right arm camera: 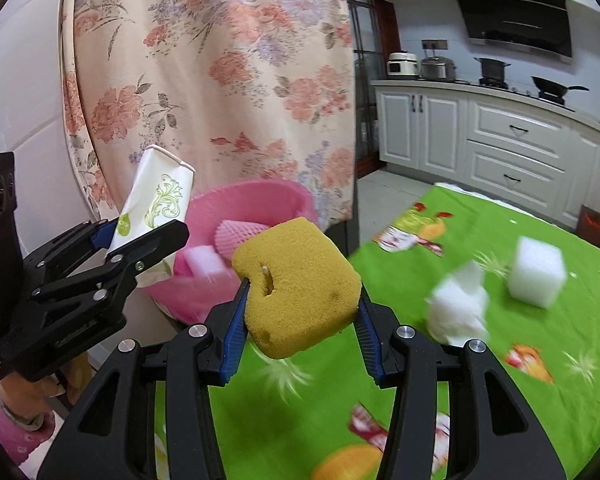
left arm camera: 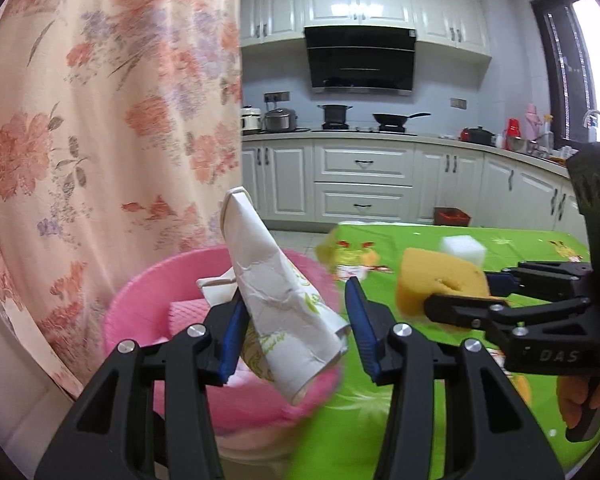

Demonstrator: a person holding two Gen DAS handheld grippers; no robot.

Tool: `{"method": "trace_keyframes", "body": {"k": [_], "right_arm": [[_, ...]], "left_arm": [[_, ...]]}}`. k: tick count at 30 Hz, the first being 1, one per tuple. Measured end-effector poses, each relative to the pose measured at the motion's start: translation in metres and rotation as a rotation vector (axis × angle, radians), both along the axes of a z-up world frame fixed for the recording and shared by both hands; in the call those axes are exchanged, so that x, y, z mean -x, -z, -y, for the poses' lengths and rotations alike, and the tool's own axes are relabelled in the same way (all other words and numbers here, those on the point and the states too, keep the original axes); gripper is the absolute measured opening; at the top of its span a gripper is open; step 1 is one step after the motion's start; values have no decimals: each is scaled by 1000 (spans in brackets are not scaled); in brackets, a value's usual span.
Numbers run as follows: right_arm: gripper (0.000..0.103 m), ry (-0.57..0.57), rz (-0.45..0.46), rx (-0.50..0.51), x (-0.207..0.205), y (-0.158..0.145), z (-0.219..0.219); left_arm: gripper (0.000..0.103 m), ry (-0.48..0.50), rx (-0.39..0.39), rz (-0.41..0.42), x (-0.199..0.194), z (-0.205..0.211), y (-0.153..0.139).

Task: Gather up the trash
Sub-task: 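Carry the tissue packet and yellow sponge over the pink bin, then open both tools to drop the packet and sponge into the bin, then return both tools to the table toward the tissue and foam block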

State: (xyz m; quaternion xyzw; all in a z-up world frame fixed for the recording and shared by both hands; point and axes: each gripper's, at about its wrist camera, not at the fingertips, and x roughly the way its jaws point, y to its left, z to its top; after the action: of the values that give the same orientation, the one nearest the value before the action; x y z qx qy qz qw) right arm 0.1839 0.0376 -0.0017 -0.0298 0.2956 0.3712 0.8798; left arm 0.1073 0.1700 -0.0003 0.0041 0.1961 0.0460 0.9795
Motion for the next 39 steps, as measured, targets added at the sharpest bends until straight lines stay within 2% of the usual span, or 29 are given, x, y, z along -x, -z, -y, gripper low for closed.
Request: {"method": "trace_keyframes", "body": {"k": [5,14,17,20,21,24,27,32,39], "right_arm": [[47,-6,-17,-8,-19,-3,-35],[48,-14,-22,65,-46,6,-86],[49,-30,-29,77,-49,9,-95],[55,-55,-10,94,-46,9,-104],[60,-57,-6,93,-45,8,-105],[62,-65,-6,76,-41,8,-104],[65,-62,1,75,-37,9,-100],[65,-56,21,64,-25,11,-80],[67,28,2,18,-12,24,-20]], "left_arm": [[47,-40,27,-20,-20,-52,2],[48,-71,110,-84,-50,-107,25],[58,-88,108,-95,-55,-116,30],[71,-118,107,-93,-53,-120,32],[72,-132,108,-88,-51,-122,31],[77,-163,107,-77,-43,-125,29],[86,-203,86,-72,-32,-126,27],[96,-217,66,-65,-17,-116,26],[98,-151,42,-21,-1,-69,23]]}}
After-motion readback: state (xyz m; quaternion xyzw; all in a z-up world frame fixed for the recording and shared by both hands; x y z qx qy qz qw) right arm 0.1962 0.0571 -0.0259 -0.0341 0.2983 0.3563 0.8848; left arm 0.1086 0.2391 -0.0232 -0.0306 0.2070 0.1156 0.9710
